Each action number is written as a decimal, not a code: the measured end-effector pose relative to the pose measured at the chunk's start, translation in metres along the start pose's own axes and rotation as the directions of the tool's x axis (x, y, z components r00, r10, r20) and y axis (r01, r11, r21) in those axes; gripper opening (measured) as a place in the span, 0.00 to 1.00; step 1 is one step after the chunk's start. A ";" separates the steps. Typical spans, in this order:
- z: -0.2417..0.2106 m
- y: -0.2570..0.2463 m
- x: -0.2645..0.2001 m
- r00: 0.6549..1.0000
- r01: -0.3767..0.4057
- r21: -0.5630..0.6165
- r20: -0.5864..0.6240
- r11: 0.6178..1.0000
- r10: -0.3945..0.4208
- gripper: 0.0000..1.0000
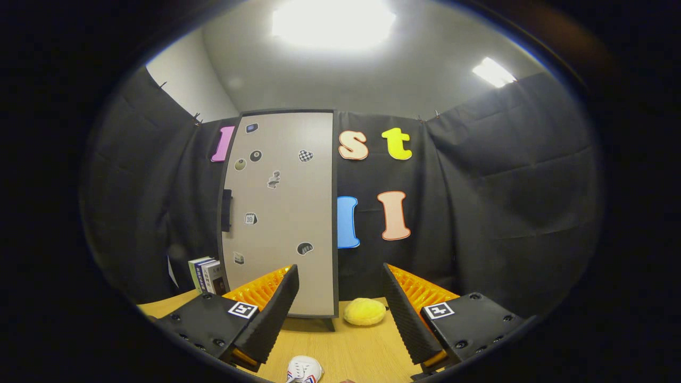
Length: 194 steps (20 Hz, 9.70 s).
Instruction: Open the shoe cabinet door, grab the shoes and put them into the shoe cabinet, then close the shoe cabinet door.
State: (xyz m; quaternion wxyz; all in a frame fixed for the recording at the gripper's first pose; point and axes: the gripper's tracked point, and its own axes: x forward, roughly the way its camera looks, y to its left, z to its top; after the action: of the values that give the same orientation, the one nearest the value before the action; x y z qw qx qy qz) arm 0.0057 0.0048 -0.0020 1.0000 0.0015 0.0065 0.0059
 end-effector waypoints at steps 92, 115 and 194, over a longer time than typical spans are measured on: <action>0.054 0.226 0.104 0.820 -0.542 0.125 -0.138 0.831 0.555 0.09; 0.058 0.019 0.059 0.922 -0.358 0.068 -0.134 0.931 0.364 0.08; -0.405 0.120 -0.040 0.397 -0.220 0.087 -0.902 0.972 0.170 0.87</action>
State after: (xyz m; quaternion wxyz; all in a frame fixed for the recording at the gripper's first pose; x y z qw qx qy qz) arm -0.0407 0.1258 -0.4062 0.8313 -0.0244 0.5416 0.1226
